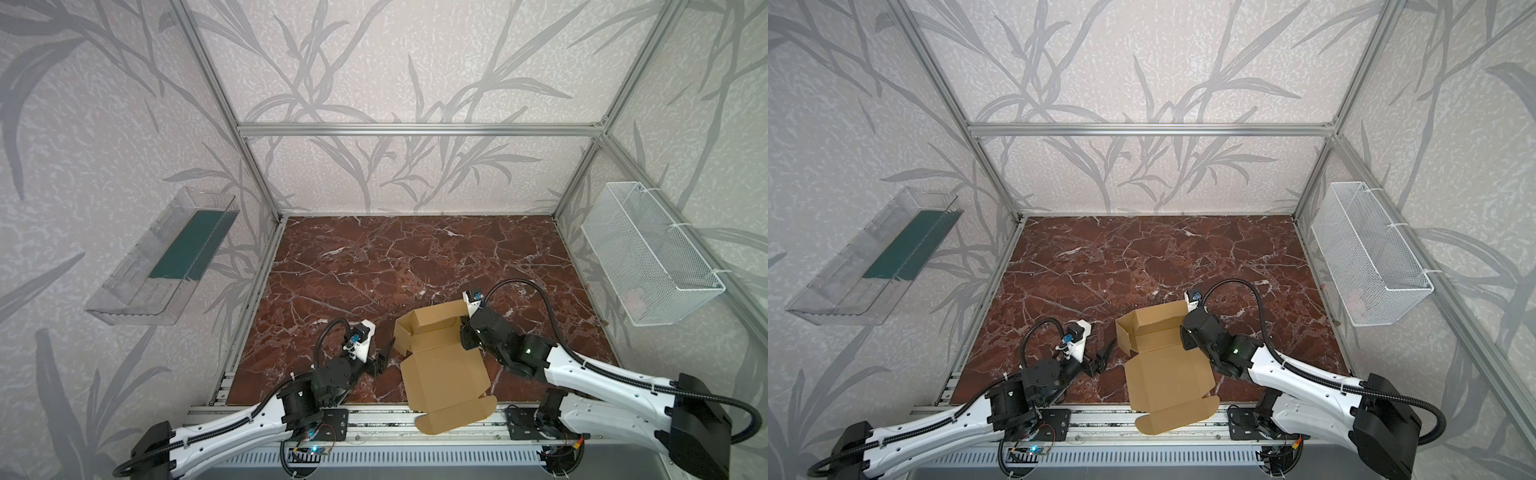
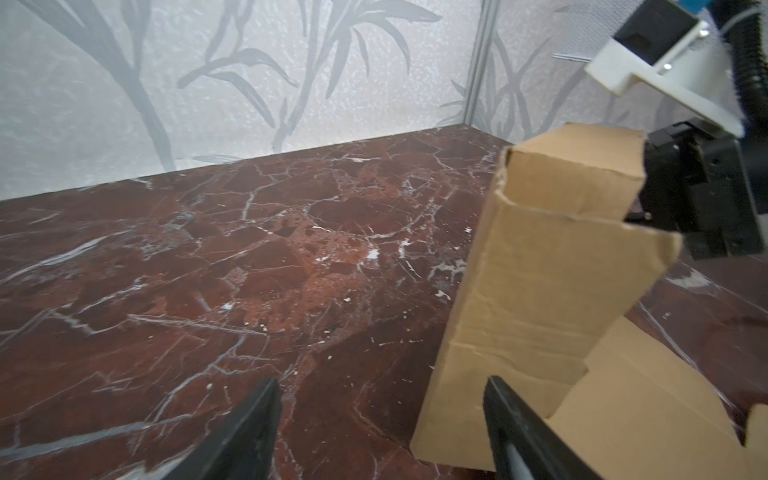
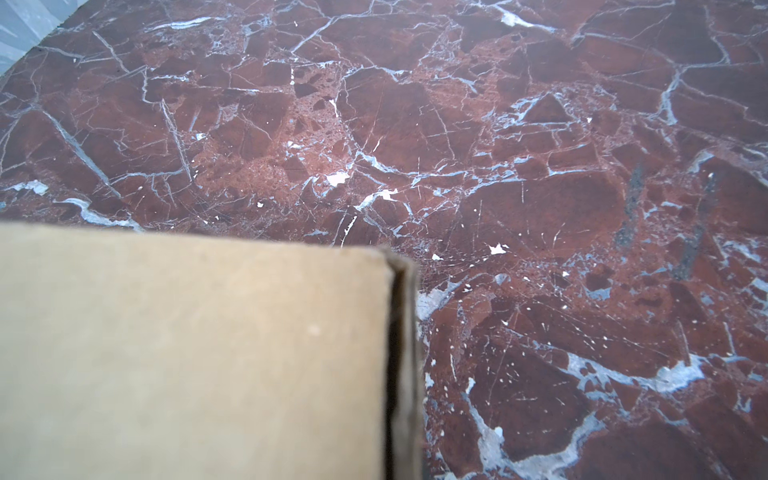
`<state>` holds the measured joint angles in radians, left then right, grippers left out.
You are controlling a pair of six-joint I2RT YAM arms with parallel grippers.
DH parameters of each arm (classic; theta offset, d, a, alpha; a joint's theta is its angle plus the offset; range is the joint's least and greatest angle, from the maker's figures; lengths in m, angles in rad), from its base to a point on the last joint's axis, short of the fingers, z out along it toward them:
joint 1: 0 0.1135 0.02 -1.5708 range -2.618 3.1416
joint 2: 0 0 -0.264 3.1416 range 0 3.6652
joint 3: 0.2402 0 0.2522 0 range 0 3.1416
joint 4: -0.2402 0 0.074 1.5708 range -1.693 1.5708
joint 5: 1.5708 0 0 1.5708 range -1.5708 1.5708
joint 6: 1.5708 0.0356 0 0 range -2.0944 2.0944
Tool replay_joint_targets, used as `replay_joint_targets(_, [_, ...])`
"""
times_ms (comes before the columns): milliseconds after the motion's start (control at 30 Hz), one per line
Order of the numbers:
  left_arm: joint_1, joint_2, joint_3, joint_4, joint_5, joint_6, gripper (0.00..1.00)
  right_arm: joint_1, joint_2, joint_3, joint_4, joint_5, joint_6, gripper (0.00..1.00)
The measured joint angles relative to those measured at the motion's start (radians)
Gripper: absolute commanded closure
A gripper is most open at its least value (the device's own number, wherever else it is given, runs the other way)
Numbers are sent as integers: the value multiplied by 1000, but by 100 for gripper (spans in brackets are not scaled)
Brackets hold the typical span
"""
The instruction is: Fold the paper box
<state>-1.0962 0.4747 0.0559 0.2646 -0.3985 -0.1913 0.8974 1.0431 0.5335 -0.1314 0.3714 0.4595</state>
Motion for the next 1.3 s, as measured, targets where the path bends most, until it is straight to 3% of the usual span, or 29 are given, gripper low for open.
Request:
replay_joint_targets(133, [0, 109, 0, 40, 64, 0, 23, 0, 3, 0, 0, -8, -1, 100])
replay_joint_targets(333, [4, 233, 1, 105, 72, 0, 27, 0, 3, -5, 6, -14, -2, 100])
replay_joint_targets(833, [26, 332, 34, 186, 78, 18, 42, 0, 3, -13, 18, -27, -5, 100])
replay_joint_targets(1300, [31, 475, 108, 233, 160, 14, 38, 0, 3, -13, 22, -40, -4, 100])
